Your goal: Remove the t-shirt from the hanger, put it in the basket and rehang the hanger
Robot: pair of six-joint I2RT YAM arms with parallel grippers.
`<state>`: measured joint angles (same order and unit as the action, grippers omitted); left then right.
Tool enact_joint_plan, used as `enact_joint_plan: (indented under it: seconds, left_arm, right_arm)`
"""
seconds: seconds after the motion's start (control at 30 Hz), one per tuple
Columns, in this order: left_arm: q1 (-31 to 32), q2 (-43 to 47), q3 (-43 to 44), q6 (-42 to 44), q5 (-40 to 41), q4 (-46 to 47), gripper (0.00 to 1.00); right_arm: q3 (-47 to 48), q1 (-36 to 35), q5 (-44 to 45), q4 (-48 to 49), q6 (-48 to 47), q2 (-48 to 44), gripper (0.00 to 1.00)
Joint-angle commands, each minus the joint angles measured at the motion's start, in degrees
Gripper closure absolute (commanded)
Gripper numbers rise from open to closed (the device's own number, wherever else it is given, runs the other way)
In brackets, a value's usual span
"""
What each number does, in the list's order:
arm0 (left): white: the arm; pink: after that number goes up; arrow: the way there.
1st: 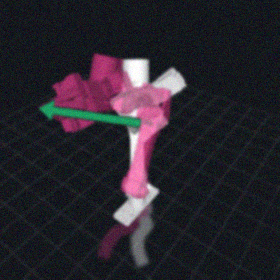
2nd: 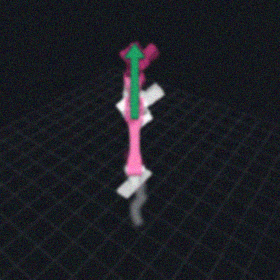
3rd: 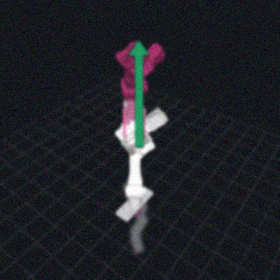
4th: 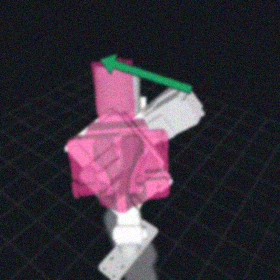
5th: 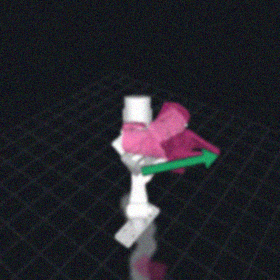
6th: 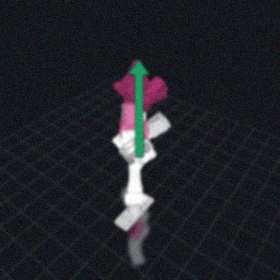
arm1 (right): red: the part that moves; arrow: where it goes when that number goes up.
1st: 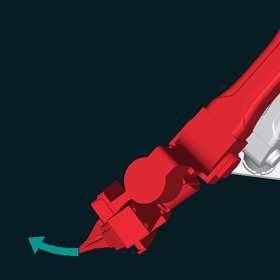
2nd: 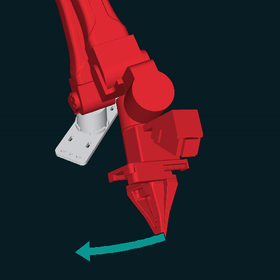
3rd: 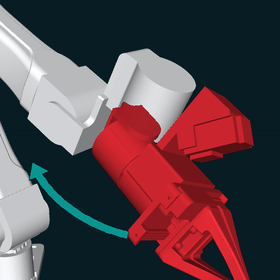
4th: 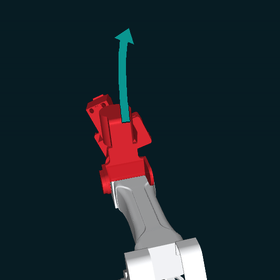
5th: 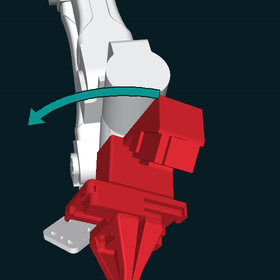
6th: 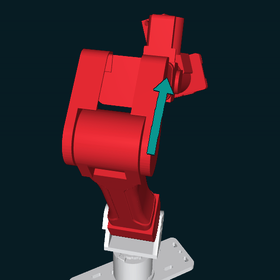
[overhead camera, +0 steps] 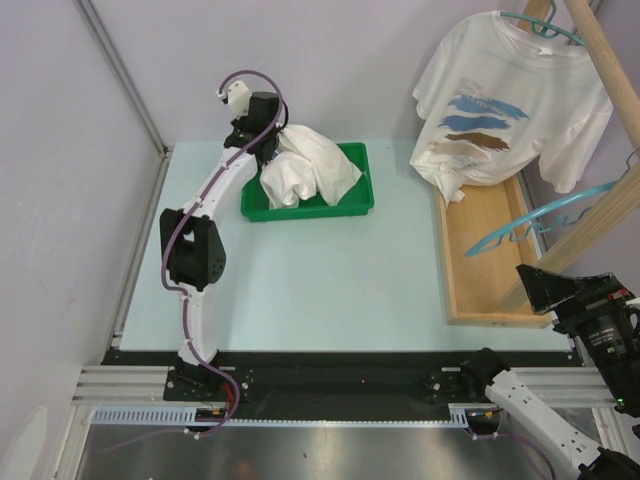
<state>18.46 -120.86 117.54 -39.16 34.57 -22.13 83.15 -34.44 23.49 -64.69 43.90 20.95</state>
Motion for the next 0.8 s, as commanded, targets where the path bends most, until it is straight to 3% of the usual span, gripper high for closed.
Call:
enact_joint_plan:
  seconds: [0.0,0.17,0.4,0.6,0.77]
  left_arm:
    - [0.6,-0.4,-2.5,-2.2,4.2,0.1,1.00]
    - [0.9,-0.7,-2.9,-2.1,1.9,-1.6,1.00]
    - [2.0,7.0,-20.8,-2.4,0.1,6.3,1.00]
    - [2.1,7.4,-26.0,-4.3,-1.4,2.4,1.00]
    - [2.1,9.6,-33.0,0.8,-6.7,11.3,1.00]
  right_arm:
    - [-0.9,-0.2,-1.0,2.7,-0.6,1.6,0.00]
    - [-0.9,-0.3,-2.4,3.1,-0.7,1.7,0.00]
    - [2.2,-0.7,-1.7,1.8,-2.3,2.1,0.00]
    - [4.2,-0.7,-2.0,0.9,-2.7,2.0,0.00]
    - [3.3,-0.9,-3.5,0.3,-2.2,1.4,0.00]
